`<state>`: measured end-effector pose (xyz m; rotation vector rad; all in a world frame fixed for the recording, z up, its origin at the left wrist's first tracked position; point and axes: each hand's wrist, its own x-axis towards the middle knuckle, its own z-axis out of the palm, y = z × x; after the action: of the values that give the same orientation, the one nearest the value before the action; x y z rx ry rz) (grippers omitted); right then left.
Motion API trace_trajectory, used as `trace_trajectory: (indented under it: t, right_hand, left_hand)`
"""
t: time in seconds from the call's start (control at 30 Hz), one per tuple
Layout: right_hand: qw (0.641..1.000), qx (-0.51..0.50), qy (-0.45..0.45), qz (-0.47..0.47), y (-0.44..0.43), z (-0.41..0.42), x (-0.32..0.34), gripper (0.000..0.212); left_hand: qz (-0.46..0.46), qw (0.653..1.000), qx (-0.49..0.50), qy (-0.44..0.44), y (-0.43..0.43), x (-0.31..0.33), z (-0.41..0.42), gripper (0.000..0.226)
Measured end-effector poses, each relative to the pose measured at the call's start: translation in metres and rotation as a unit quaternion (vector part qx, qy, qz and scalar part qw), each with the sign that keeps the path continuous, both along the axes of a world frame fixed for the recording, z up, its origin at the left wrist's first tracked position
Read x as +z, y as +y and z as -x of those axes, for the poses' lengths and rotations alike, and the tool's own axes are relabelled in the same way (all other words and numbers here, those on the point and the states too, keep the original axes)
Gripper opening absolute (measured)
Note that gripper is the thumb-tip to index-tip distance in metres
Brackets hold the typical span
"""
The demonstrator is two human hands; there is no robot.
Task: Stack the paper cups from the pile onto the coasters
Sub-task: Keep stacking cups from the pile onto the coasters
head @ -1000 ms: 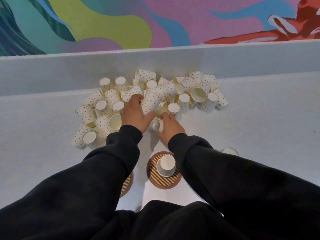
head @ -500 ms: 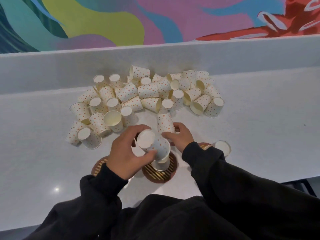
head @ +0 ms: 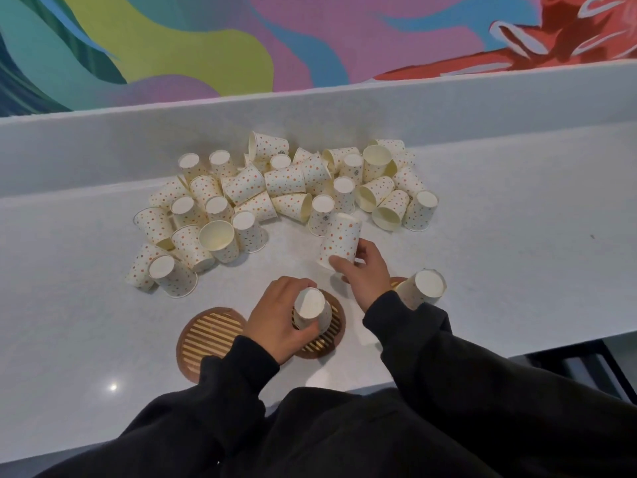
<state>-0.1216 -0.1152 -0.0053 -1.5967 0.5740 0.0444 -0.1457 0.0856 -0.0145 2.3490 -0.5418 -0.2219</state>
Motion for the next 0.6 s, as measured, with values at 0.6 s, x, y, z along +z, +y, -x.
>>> trace_trajectory:
  t: [0.6]
  right_hand:
    - [0.969, 0.211, -0.058, 0.111, 0.009, 0.061, -0.016, 0.069]
  left_hand:
    - [-0.014, 0.991, 0.055, 0.121, 0.004, -0.038, 0.009, 0.071]
